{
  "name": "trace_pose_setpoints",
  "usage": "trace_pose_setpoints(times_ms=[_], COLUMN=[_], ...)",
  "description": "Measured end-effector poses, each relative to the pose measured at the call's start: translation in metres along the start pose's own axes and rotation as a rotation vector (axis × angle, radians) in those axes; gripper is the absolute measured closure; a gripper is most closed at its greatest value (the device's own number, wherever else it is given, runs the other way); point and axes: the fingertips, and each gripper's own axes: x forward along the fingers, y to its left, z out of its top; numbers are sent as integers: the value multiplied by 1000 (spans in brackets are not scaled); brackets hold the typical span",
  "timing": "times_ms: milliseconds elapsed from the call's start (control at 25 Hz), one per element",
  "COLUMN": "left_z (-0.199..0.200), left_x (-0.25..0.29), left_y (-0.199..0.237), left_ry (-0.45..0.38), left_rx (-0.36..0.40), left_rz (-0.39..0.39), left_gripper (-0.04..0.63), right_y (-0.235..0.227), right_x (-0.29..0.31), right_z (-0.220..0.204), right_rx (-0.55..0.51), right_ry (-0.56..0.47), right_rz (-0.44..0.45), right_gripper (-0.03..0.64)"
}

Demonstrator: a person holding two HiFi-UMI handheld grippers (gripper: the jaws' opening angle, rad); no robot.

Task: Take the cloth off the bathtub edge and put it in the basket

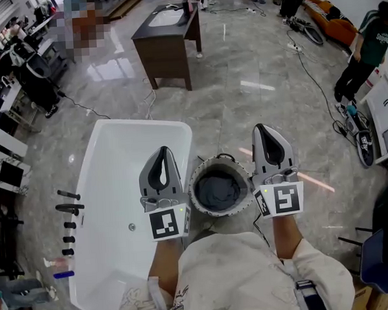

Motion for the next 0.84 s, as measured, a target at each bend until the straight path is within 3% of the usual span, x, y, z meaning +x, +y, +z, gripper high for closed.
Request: trace_pose_setpoints(times_ms=[840], left_z=[1], left_x=[-16], left_y=[-22], left_ry=[4], left_rx=[-15], left_rz=[-12], left_gripper=[591], right_y=[-8], right_x=[-29], right_z=[2], right_rx=[-7], right_ry=[3], right_rz=[-15], right_gripper=[629])
